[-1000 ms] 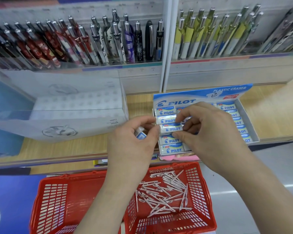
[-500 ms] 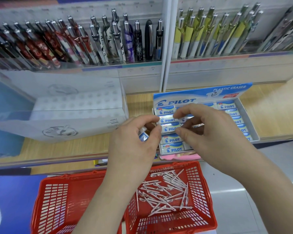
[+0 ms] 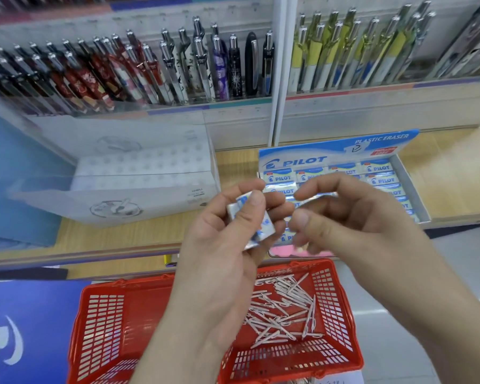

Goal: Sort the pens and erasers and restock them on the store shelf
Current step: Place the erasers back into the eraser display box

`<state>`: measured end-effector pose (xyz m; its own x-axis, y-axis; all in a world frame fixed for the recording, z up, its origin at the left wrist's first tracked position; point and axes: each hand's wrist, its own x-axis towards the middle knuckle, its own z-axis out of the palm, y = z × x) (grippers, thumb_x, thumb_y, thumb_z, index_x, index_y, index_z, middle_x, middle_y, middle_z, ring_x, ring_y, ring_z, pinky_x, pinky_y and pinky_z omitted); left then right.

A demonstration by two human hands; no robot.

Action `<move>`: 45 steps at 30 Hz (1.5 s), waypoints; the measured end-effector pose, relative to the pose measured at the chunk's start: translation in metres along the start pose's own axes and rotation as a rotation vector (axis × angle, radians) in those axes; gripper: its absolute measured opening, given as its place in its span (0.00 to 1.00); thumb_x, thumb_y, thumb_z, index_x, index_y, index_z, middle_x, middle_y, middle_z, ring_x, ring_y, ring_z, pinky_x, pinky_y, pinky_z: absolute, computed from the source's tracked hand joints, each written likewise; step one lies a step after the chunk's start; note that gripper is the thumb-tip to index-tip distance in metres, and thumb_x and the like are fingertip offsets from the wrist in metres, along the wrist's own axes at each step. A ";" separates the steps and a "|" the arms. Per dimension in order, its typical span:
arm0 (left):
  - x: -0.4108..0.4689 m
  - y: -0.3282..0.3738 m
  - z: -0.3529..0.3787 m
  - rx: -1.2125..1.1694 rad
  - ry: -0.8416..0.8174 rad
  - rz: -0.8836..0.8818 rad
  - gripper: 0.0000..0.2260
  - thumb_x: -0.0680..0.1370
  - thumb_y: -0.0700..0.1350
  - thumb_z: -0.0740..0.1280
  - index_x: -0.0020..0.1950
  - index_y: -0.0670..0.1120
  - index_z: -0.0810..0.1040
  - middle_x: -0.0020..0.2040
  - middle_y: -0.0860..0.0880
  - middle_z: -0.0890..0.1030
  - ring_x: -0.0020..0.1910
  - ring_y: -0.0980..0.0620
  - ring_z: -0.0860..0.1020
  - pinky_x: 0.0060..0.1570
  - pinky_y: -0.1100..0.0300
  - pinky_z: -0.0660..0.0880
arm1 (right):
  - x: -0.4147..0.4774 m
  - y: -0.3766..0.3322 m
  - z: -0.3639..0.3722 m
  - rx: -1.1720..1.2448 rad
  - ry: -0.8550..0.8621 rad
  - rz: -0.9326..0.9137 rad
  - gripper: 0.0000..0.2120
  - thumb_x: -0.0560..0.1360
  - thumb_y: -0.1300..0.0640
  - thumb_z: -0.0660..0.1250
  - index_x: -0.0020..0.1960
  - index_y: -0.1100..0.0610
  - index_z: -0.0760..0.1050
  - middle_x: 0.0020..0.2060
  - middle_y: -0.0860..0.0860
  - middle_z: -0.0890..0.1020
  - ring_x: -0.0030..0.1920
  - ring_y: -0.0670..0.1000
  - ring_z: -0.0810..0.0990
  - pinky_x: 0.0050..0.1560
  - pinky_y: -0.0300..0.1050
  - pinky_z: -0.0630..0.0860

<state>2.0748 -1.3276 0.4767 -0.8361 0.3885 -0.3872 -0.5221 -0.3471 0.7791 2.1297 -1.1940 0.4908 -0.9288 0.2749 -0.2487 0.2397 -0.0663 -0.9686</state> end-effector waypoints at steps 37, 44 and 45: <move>-0.016 -0.005 -0.009 0.824 -0.063 0.219 0.11 0.70 0.53 0.67 0.51 0.56 0.82 0.41 0.59 0.83 0.40 0.63 0.79 0.40 0.74 0.71 | -0.016 0.004 -0.017 -0.097 0.041 0.021 0.10 0.63 0.62 0.76 0.42 0.49 0.83 0.38 0.55 0.85 0.38 0.52 0.85 0.42 0.43 0.81; 0.007 -0.015 -0.017 0.905 0.136 0.324 0.08 0.72 0.41 0.73 0.47 0.54 0.81 0.36 0.58 0.80 0.34 0.65 0.76 0.35 0.77 0.67 | 0.003 0.018 -0.012 -0.595 0.185 -0.129 0.15 0.68 0.61 0.75 0.38 0.42 0.77 0.34 0.43 0.82 0.39 0.41 0.82 0.45 0.37 0.78; 0.009 -0.016 -0.018 0.916 0.133 0.320 0.09 0.72 0.41 0.73 0.47 0.54 0.81 0.37 0.58 0.81 0.36 0.65 0.77 0.37 0.77 0.68 | 0.005 0.020 -0.010 -0.654 0.193 -0.153 0.14 0.68 0.62 0.75 0.39 0.43 0.78 0.35 0.43 0.82 0.39 0.40 0.81 0.44 0.37 0.78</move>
<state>2.0728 -1.3336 0.4517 -0.9571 0.2723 -0.0993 0.0185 0.3996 0.9165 2.1326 -1.1846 0.4699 -0.9133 0.4047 -0.0459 0.2875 0.5608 -0.7764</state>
